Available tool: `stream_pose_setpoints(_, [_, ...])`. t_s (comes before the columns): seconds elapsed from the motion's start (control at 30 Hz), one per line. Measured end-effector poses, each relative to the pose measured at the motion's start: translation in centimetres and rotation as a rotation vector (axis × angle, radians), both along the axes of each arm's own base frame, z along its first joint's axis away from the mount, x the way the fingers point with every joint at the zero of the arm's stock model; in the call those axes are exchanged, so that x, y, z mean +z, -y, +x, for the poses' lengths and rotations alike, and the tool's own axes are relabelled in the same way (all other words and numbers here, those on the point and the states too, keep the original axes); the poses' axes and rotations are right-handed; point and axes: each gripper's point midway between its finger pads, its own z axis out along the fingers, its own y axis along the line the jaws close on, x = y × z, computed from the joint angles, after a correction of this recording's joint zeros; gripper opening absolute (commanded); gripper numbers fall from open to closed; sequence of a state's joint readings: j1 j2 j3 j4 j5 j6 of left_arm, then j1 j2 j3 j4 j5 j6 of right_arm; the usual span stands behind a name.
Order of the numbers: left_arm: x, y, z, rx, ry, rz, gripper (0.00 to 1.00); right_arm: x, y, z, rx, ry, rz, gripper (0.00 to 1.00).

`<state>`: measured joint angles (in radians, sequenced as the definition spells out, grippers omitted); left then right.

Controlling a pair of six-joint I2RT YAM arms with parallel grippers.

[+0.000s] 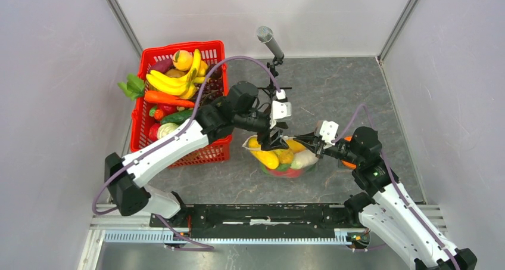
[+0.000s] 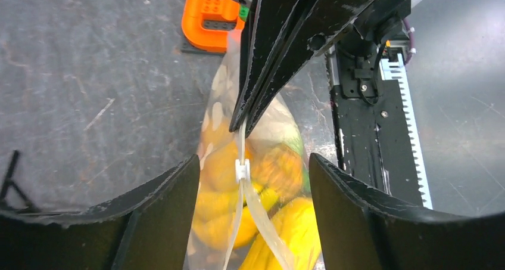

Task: Place the food in the zip-top bag and seal the zipper
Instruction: Zip the zipper food storage bag at the center of the board.

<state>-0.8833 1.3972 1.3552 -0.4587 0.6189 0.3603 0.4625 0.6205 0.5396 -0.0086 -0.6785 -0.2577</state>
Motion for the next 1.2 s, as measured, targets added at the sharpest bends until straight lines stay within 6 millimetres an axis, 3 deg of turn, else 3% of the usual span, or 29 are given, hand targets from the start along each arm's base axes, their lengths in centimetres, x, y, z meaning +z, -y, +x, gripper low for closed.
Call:
stream_pose_setpoints(0.23, [-3.7, 1.2, 0.2, -0.027, -0.093, 0.072, 0.4, 0.1, 0.1, -0.1, 0.0, 0.004, 0.002, 0.0])
stream_pose_setpoints(0.27, [-3.8, 1.1, 0.2, -0.026, -0.096, 0.075, 0.35, 0.1, 0.1, -0.1, 0.0, 0.005, 0.002, 0.0])
stream_pose_setpoints(0.37, [-3.6, 1.2, 0.4, -0.019, -0.09, 0.073, 0.32, 0.1, 0.1, -0.1, -0.001, 0.003, 0.001, 0.0])
stream_pose_setpoints(0.6, [-3.4, 1.0, 0.9, 0.012, -0.071, 0.076, 0.05, 0.1, 0.1, -0.1, -0.001, 0.004, 0.0, 0.0])
stream_pose_setpoints(0.9, [-3.6, 0.0, 0.8, 0.027, -0.046, 0.124, 0.02, -0.1, 0.3, 0.2, -0.027, 0.006, -0.009, 0.0])
stream_pose_setpoints(1.2, [-3.0, -3.4, 0.8, 0.101, 0.019, 0.143, 0.03, 0.0, 0.5, 0.5, -0.059, 0.01, -0.011, 0.0])
